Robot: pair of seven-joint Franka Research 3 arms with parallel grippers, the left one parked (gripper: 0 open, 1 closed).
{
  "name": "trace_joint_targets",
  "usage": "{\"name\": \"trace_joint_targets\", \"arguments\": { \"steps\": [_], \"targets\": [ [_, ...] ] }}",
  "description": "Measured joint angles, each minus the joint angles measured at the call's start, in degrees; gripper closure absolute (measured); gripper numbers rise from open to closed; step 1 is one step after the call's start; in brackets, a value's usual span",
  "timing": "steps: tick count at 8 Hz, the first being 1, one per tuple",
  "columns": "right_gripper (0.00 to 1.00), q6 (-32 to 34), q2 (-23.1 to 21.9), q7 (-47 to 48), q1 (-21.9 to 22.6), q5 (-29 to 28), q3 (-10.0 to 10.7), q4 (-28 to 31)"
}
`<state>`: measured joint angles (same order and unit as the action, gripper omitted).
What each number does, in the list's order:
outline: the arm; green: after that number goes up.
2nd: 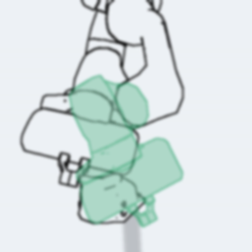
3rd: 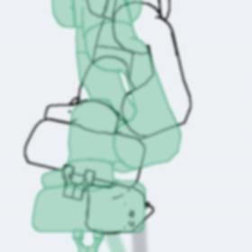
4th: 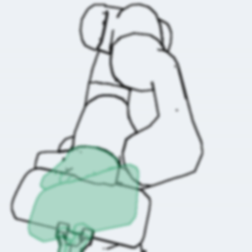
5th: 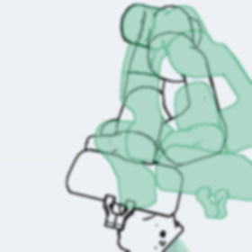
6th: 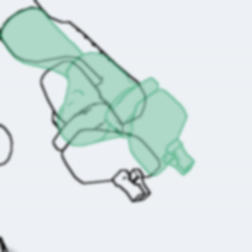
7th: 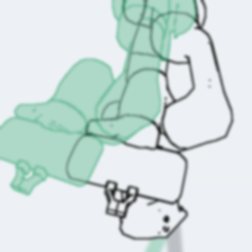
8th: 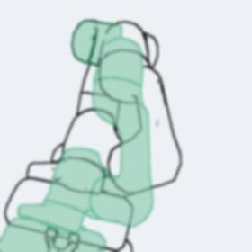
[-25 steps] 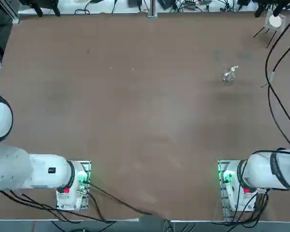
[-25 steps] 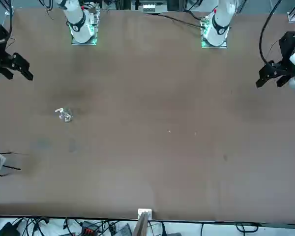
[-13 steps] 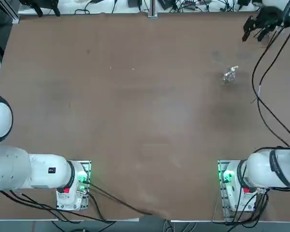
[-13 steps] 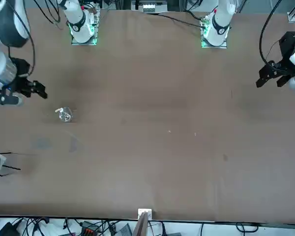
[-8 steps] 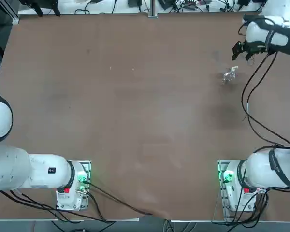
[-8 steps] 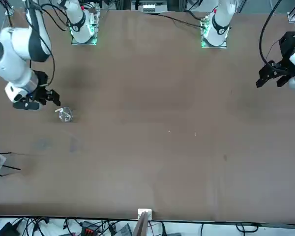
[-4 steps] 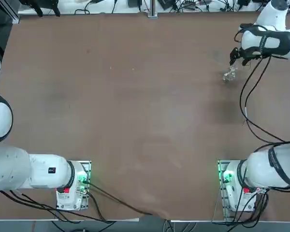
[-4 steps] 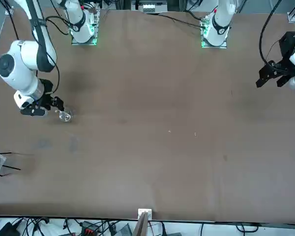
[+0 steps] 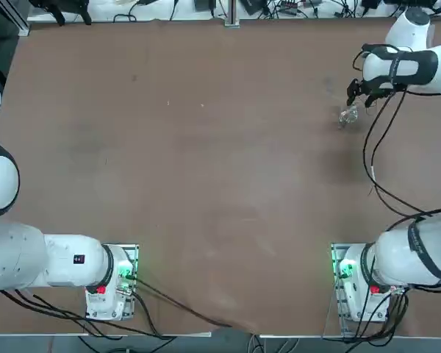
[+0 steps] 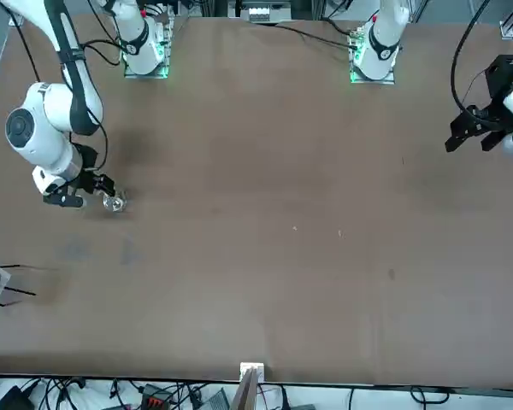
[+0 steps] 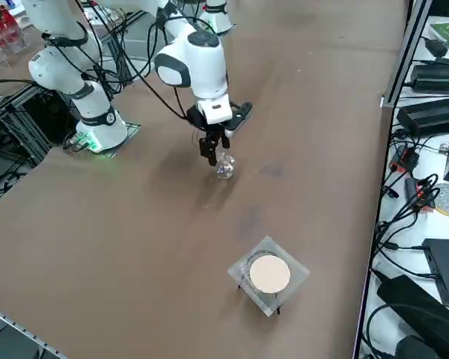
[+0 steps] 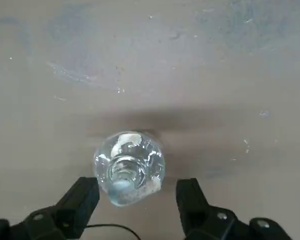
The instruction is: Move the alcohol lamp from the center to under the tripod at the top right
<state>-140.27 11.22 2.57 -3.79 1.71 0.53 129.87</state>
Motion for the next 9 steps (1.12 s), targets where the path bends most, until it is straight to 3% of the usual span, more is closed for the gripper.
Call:
{"name": "trace_joint_targets", "arguments": {
  "steps": [3, 7, 9],
  "targets": [
    [0.09, -0.54, 0.86, 0.12, 0.05, 0.00, -0.08, 0.00],
    [0.23, -0.73, 1.65, 0.21, 0.10, -0.01, -0.34, 0.00],
    [0.35, -0.75, 1.85, 0.24, 0.11, -0.01, -0.49, 0.00]
  ]
}}
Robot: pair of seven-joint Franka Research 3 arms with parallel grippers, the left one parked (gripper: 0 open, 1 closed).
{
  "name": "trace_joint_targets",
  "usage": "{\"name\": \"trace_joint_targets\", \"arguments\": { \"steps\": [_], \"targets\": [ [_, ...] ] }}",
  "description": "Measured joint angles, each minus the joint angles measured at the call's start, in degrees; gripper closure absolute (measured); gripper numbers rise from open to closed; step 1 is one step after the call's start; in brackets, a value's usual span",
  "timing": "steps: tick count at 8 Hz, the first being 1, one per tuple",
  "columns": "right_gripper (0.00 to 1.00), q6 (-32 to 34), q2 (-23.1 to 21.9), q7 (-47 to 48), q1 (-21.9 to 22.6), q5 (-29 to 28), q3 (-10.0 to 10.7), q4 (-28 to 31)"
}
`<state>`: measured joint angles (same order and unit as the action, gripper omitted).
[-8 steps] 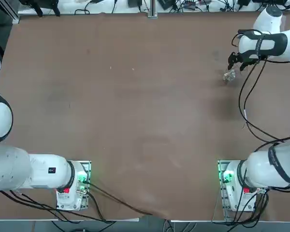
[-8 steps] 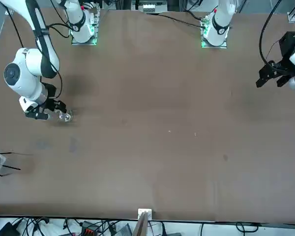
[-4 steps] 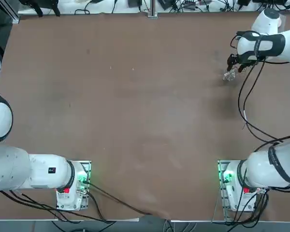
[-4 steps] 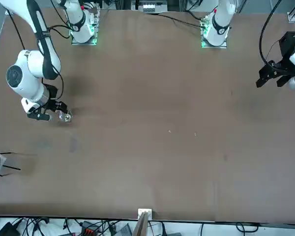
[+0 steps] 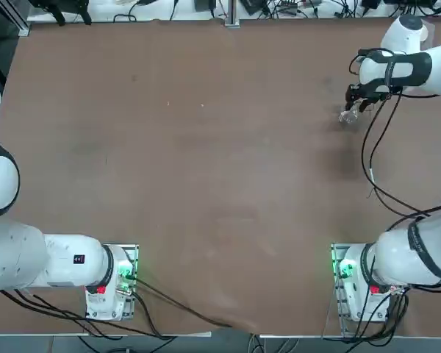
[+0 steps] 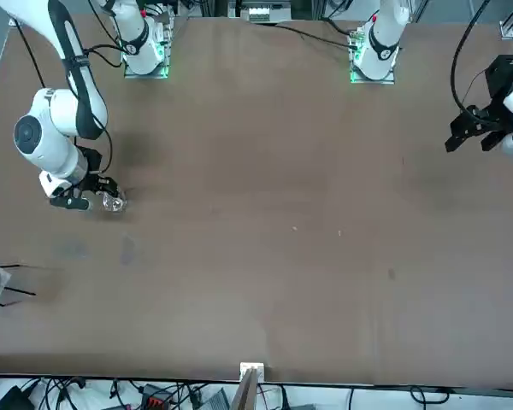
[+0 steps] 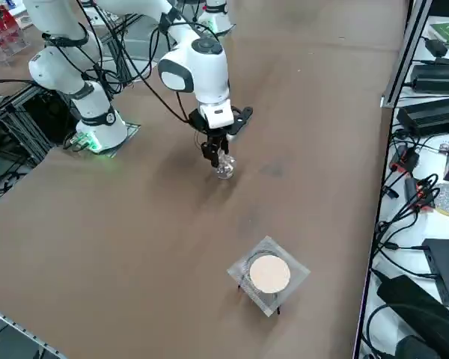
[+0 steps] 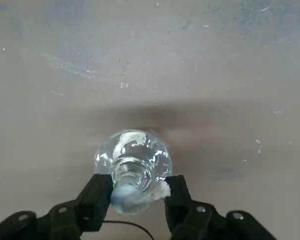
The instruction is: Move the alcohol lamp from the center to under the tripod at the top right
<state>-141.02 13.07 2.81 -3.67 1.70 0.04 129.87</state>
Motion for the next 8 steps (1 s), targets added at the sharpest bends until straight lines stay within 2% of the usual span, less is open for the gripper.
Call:
{"name": "trace_joint_targets", "arguments": {
  "steps": [2, 4, 5, 8],
  "targets": [
    [0.44, 0.00, 0.05, 0.01, 0.03, 0.00, -0.07, 0.00],
    [0.58, 0.00, 0.10, 0.03, 0.07, -0.01, -0.18, 0.00],
    [0.71, 0.04, 0.03, 0.04, 0.14, -0.12, -0.34, -0.07],
    [0.71, -0.01, 0.03, 0.04, 0.20, -0.12, -0.37, -0.22]
  ]
}}
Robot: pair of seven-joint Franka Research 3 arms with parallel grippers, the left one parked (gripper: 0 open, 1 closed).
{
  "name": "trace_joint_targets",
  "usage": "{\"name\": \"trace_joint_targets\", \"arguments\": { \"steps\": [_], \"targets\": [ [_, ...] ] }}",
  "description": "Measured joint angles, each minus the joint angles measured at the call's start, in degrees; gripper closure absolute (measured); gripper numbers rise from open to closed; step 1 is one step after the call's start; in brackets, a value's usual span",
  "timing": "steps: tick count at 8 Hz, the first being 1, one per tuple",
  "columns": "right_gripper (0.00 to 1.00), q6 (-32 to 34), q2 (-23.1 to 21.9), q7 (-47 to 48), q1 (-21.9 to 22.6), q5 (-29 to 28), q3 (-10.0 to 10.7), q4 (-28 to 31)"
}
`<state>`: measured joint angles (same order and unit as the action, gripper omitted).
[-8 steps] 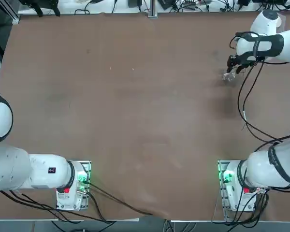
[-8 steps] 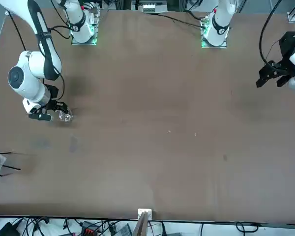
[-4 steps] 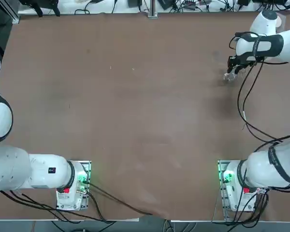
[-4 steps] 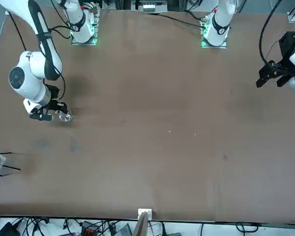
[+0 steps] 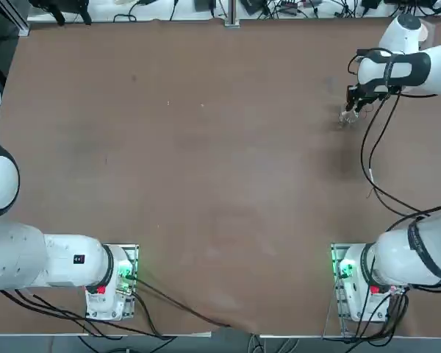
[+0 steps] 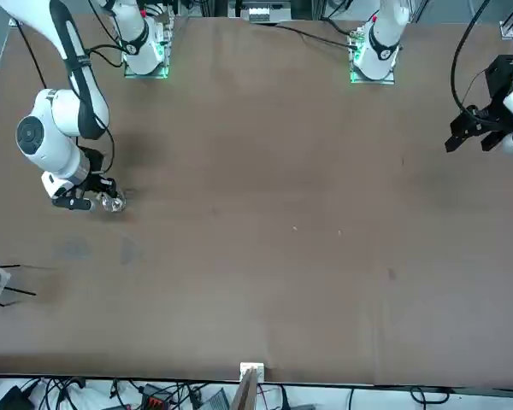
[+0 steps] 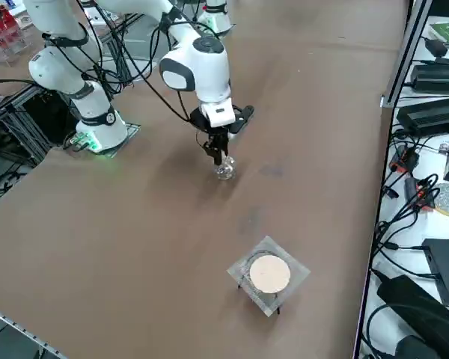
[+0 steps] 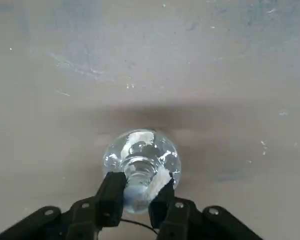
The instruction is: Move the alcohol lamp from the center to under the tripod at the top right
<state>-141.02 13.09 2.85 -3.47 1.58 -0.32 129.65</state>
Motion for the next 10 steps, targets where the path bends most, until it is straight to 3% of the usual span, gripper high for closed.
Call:
{"name": "trace_joint_targets", "arguments": {
  "steps": [4, 6, 8, 10],
  "targets": [
    [0.71, 3.24, -0.82, -0.03, -0.81, 0.00, 0.53, -4.80],
    [0.71, 4.80, -0.15, -0.24, -4.82, 0.01, 0.95, -8.89],
    [0.71, 5.54, 2.94, -0.44, -8.89, 0.02, 1.18, -14.48],
    [0.71, 11.41, 8.91, -0.43, -12.11, 0.01, 1.22, -24.61]
  ]
}}
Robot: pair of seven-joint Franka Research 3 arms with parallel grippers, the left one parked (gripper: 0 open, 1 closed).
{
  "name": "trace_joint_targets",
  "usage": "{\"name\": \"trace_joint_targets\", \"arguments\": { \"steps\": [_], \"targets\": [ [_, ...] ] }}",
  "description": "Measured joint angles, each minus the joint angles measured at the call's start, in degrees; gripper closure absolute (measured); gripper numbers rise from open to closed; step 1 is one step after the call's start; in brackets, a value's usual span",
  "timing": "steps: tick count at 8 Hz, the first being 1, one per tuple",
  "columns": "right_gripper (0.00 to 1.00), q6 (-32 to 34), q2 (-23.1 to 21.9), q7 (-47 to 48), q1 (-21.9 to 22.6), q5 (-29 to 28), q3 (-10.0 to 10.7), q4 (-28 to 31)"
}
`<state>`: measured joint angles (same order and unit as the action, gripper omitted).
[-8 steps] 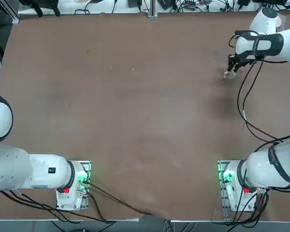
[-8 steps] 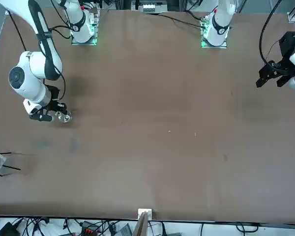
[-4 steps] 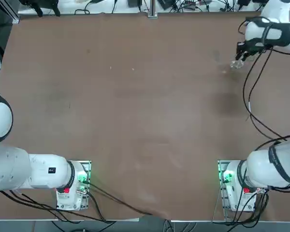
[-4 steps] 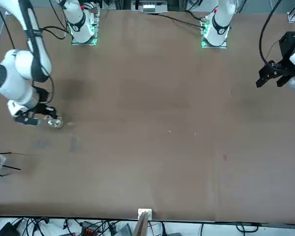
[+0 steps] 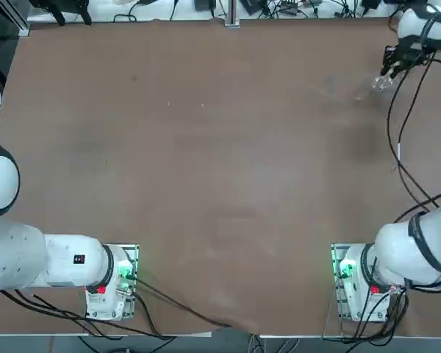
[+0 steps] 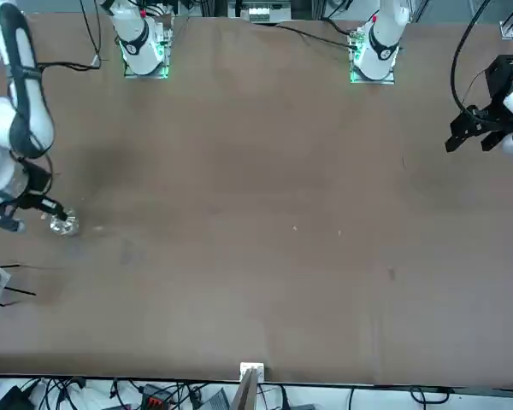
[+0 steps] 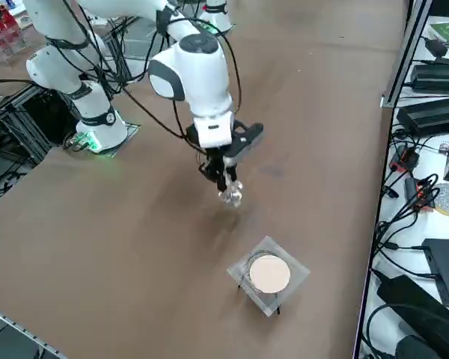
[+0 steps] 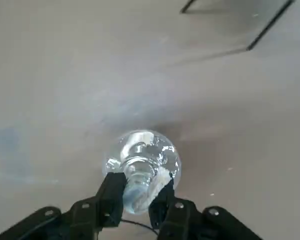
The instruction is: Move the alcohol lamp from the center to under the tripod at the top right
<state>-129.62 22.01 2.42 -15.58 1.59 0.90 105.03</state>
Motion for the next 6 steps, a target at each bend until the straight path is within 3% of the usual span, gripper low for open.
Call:
{"name": "trace_joint_targets", "arguments": {
  "steps": [3, 6],
  "targets": [
    [0.71, 9.40, 11.78, -0.33, -4.88, 0.00, -0.08, -18.61],
    [0.71, 9.73, 19.57, -0.27, -5.10, 0.00, -0.53, -28.56]
  ]
}}
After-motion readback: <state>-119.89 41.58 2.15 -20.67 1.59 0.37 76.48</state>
